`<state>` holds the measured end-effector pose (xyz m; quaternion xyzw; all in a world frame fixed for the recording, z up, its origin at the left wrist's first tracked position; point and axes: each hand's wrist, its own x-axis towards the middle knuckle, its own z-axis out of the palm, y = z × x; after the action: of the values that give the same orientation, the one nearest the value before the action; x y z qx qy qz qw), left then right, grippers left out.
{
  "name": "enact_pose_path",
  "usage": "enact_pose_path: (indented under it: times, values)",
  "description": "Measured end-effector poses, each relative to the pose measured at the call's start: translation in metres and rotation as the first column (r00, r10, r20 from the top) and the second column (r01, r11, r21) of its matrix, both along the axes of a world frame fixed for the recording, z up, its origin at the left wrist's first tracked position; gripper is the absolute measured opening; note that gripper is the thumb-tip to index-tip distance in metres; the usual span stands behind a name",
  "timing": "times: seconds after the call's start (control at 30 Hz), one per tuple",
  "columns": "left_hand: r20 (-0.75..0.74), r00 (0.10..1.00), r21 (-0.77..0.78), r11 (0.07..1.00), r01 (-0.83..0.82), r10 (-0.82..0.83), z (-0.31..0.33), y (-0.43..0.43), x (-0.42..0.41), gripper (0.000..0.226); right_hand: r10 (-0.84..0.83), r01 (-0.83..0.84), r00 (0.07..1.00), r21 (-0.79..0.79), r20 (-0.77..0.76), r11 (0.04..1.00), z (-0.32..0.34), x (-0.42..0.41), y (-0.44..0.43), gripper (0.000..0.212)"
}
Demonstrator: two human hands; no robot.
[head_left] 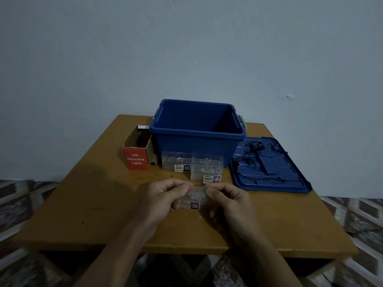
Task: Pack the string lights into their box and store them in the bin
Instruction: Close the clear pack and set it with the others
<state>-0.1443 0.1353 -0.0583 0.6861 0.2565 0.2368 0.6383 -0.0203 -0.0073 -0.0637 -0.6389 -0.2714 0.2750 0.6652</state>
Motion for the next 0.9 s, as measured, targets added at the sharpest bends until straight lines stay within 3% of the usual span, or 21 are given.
enact_pose_path:
  times: [0.3, 0.53, 0.67, 0.9]
  values:
    - [-0.063, 0.993, 0.047, 0.994, 0.100, -0.097, -0.004, 0.006, -0.010, 0.021, -0.089, 0.089, 0.994, 0.004, 0.066, 0.996, -0.004, -0.005, -0.004, 0.006]
    - [-0.060, 0.997, 0.079, 0.996, -0.038, 0.042, -0.005, 0.002, -0.010, 0.013, -0.163, 0.178, 0.973, -0.082, 0.162, 0.981, -0.002, -0.011, 0.003, 0.008]
    - [-0.050, 0.991, -0.031, 0.991, -0.129, 0.127, -0.003, 0.004, -0.011, 0.013, -0.088, 0.107, 0.986, -0.138, 0.142, 0.985, 0.006, -0.017, 0.006, 0.008]
    - [-0.081, 0.976, -0.072, 0.976, -0.206, 0.200, 0.000, 0.016, -0.022, 0.027, -0.049, 0.077, 0.990, -0.211, 0.131, 0.974, 0.012, -0.023, 0.028, 0.010]
